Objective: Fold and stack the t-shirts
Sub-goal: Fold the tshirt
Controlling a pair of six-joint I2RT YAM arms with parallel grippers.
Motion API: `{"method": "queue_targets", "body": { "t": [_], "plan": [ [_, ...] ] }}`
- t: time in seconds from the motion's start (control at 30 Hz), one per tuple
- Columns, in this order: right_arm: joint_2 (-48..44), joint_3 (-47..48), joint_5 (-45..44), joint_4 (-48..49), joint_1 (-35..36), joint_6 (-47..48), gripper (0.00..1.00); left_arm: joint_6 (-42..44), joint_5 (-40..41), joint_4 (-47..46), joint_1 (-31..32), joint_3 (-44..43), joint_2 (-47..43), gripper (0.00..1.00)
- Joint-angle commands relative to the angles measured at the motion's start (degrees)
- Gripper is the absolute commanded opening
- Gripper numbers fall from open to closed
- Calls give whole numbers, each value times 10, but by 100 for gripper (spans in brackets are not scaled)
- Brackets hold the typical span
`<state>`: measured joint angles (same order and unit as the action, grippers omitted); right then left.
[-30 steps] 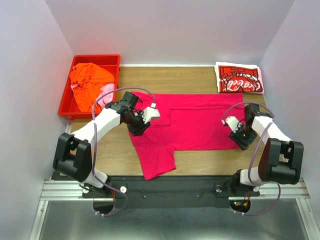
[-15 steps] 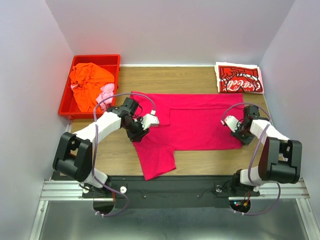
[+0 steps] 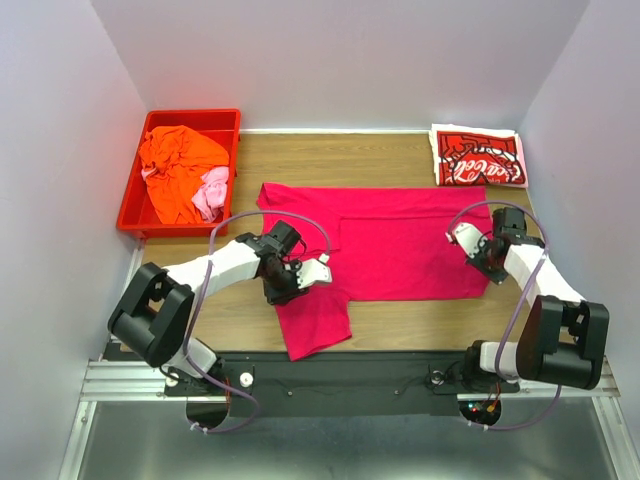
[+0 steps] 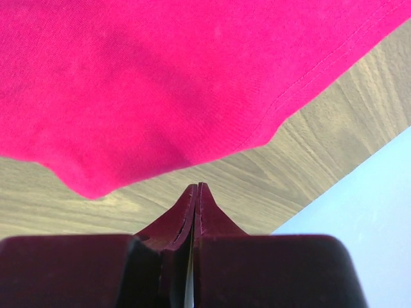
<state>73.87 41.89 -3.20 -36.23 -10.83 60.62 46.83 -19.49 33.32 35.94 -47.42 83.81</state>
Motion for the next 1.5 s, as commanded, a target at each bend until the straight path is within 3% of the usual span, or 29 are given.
{"method": "queue_targets", "body": {
  "t": [0.0, 0.1, 0.17, 0.2, 0.23, 0.27, 0.3, 0.37, 0.53, 0.87, 1.23, 1.4, 1.47],
  "plan": [
    [-10, 43, 7, -28, -2, 2, 1, -4, 21, -20, 9, 11, 26, 38],
    [-7, 55, 13, -41, -2, 5, 1, -2, 23, -25, 11, 12, 39, 31],
    [0, 60, 23, -56, -2, 9, 1, 1, 19, -26, 11, 11, 43, 22],
    [-1, 61, 28, -69, -2, 16, 6, 3, 15, -24, 11, 8, 48, 15],
    [-1, 59, 49, -72, -2, 19, 14, 3, 11, -24, 12, 8, 48, 15],
    [-1, 55, 56, -77, -2, 24, 25, 3, 9, -24, 11, 7, 50, 10],
    [0, 45, 61, -89, -2, 33, 45, 2, 7, -22, 11, 7, 54, 8],
    [5, 34, 59, -93, -2, 51, 51, 3, -4, -19, 11, 5, 57, 3],
    [16, -2, 39, -87, -2, 89, 52, 2, -33, -10, 11, -1, 68, 0],
    [66, -7, 58, -26, -2, 50, 50, 5, -41, -15, 10, 0, 74, 0],
    [103, 132, 123, -74, 5, 4, 32, 1, -49, -10, 4, -19, 83, 0],
    [153, 173, 136, -75, 41, -25, 31, -1, -49, -7, 2, -24, 87, 0],
    [166, 193, 117, -83, 41, -42, 31, 1, -49, -4, -3, -28, 87, 5]
  ]
}}
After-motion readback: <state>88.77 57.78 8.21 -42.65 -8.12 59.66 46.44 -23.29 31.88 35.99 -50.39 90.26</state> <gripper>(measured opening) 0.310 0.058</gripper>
